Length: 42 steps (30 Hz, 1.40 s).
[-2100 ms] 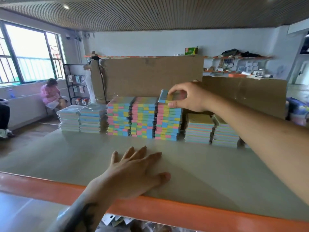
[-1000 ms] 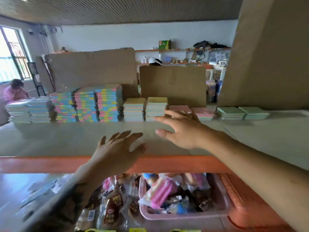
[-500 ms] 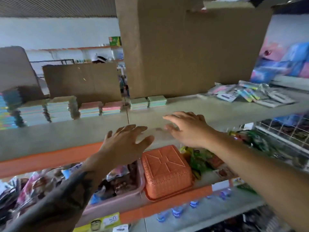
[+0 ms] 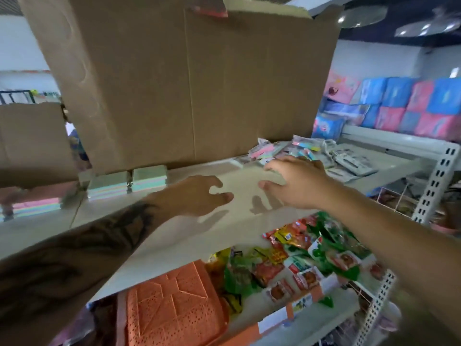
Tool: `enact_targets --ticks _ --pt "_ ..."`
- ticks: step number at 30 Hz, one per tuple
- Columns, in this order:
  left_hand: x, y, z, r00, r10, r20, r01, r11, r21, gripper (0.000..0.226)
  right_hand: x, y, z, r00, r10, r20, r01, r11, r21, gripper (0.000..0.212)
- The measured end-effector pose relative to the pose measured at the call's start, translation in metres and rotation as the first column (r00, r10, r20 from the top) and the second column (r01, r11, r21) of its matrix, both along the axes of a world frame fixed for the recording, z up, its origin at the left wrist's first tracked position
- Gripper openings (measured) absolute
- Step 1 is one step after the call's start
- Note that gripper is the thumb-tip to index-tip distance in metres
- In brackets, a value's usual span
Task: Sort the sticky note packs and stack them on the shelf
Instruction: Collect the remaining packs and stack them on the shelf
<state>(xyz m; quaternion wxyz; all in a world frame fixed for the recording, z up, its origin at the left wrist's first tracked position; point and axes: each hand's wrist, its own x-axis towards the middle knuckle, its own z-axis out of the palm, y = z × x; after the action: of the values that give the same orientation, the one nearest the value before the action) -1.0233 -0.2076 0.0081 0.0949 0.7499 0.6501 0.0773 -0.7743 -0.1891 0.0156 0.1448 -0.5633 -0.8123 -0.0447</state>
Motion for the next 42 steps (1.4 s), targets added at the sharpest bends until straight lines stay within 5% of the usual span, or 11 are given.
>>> enact_targets --ticks 6,16,23,28,32,42 --pt "0.021 0.097 0.002 0.998 -0.048 -0.035 0.051 0.995 0.081 0.068 0.012 0.105 0.020 0.999 0.021 -0.044 -0.018 0.998 0.059 0.047" --pt "0.051 0.179 -0.026 0.998 0.025 -0.063 -0.021 0.998 0.062 0.075 -0.014 0.211 0.023 0.995 -0.046 0.093 0.044 0.999 0.014 0.046" --pt "0.055 0.158 -0.021 0.992 0.129 0.013 -0.130 0.987 0.095 0.066 -0.015 0.216 0.028 0.987 0.027 0.158 -0.019 0.999 -0.050 0.048" --pt "0.062 0.130 -0.020 0.970 0.228 0.086 -0.239 0.957 0.167 0.030 -0.009 0.204 0.029 0.971 0.157 0.183 -0.152 0.988 -0.039 0.035" --pt "0.062 0.098 -0.021 0.946 0.296 0.133 -0.321 0.914 0.247 0.026 -0.005 0.192 0.024 0.946 0.287 0.154 -0.293 0.956 0.023 0.028" --pt "0.024 -0.030 -0.016 0.847 0.511 0.144 -0.526 0.771 0.360 0.035 -0.047 0.116 0.027 0.724 0.644 -0.245 -0.660 0.751 0.026 0.022"
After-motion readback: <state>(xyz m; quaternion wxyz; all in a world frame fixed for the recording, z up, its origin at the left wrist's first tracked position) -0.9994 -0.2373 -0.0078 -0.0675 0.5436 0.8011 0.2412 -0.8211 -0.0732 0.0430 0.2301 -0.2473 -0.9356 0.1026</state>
